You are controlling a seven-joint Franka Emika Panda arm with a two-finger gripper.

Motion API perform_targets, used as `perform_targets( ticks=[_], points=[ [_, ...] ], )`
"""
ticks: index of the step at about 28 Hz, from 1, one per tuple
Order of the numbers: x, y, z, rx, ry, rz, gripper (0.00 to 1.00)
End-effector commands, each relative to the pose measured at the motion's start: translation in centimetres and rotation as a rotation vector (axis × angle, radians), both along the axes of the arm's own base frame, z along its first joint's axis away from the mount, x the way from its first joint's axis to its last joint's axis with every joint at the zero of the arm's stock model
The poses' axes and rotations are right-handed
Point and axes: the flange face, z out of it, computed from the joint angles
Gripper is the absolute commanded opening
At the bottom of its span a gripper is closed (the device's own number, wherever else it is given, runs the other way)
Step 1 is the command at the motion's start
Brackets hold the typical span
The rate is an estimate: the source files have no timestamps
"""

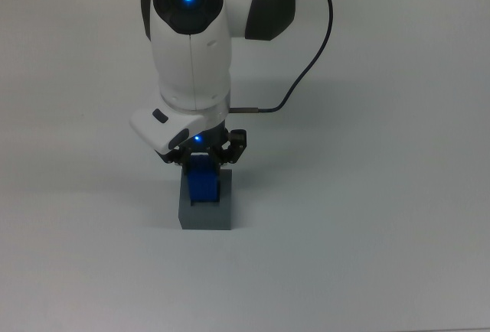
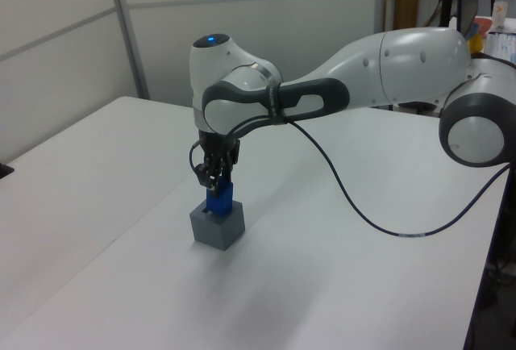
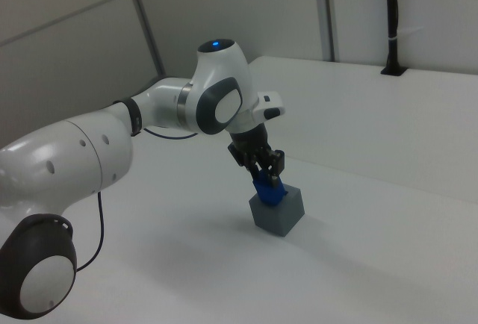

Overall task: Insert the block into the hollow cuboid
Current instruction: 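Lower the blue block into the grey cube's opening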

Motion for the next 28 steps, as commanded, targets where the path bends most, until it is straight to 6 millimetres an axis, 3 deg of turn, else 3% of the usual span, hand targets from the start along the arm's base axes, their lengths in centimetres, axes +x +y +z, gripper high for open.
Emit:
perform_targets(
  ticks=[1,28],
  points=[
    [0.52,0.99,-0.4,0.022,0.013,-0.03,0.0],
    [0.96,1.24,-0.47,0.031,0.003,-0.051,0.0]
  ],
)
